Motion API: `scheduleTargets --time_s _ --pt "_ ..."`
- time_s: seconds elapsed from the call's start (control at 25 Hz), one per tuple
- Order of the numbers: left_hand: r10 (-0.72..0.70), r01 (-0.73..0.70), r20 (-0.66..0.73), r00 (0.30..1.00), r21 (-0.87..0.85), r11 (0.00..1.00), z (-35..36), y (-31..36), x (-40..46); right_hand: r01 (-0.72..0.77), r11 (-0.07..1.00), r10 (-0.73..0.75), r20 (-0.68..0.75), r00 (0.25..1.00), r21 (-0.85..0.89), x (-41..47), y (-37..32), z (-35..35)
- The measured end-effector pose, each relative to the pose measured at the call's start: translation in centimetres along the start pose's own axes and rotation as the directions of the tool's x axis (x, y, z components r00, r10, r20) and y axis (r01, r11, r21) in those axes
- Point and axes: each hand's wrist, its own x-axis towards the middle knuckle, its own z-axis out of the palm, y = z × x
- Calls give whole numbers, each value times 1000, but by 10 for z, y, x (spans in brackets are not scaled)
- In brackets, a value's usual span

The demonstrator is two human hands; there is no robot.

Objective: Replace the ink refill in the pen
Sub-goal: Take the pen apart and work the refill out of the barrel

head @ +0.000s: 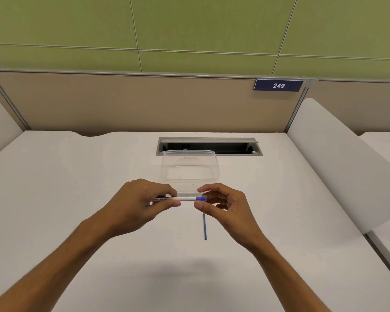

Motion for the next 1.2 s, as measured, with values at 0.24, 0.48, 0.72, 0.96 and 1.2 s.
scheduleTargets --time_s 0.24,0.48,0.72,0.96,1.2 --pt "30 -29 -28 999 34 999 3 -1 1 -5 999 3 -56 998 -45 2 1 5" --pt "33 -32 -63 997 14 999 3 1 2 10 1000 -10 -24 1000 -3 2 0 1" --pt "36 -35 -62 997 21 999 4 -2 1 -5 999 5 -8 1000 -35 2 1 -1" --pt "54 -51 -68 996 42 998 4 -2 0 -25 997 20 -62 998 -77 3 4 6" --pt "74 -70 -72 995 58 996 5 -3 0 -32 996 31 -11 999 -85 2 2 6"
